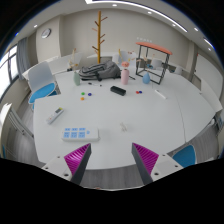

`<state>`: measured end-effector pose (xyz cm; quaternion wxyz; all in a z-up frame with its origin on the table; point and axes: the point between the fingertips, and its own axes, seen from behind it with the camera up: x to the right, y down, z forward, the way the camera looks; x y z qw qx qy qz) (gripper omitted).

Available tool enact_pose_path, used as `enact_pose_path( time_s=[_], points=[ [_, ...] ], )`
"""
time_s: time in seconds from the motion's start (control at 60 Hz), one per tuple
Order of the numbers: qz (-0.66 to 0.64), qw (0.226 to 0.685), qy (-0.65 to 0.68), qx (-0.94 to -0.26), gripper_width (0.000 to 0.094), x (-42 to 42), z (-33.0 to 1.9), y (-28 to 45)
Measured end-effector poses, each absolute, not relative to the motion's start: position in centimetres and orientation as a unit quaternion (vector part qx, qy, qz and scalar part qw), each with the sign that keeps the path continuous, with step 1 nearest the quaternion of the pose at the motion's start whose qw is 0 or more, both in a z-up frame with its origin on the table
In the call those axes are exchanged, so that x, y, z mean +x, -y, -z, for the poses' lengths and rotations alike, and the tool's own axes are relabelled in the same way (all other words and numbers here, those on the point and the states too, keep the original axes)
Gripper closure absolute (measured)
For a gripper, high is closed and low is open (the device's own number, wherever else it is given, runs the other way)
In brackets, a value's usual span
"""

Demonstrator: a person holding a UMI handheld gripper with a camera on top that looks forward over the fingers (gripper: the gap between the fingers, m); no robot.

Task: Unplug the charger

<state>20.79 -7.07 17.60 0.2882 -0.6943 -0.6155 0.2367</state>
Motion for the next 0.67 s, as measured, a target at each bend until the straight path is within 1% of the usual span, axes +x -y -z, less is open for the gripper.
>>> enact_pose_path(
  time_s=[0.083,0.2,0.383,0.583,0.667],
  points=[
    [-0.237,0.299,0.615,-0.690,0.0084,25.6,-21.0,8.6],
    [-0.234,0.311,0.610,-0.690,0.0082,31.1,-23.6,10.2],
    [-0.224,0.336,0.604,-0.687,0.0083,36.4,-25.1,12.2],
    [-0.217,0.357,0.607,-0.676,0.0085,39.8,-25.5,14.6],
    [-0.228,0.351,0.604,-0.678,0.0082,40.9,-25.7,16.0]
  ],
)
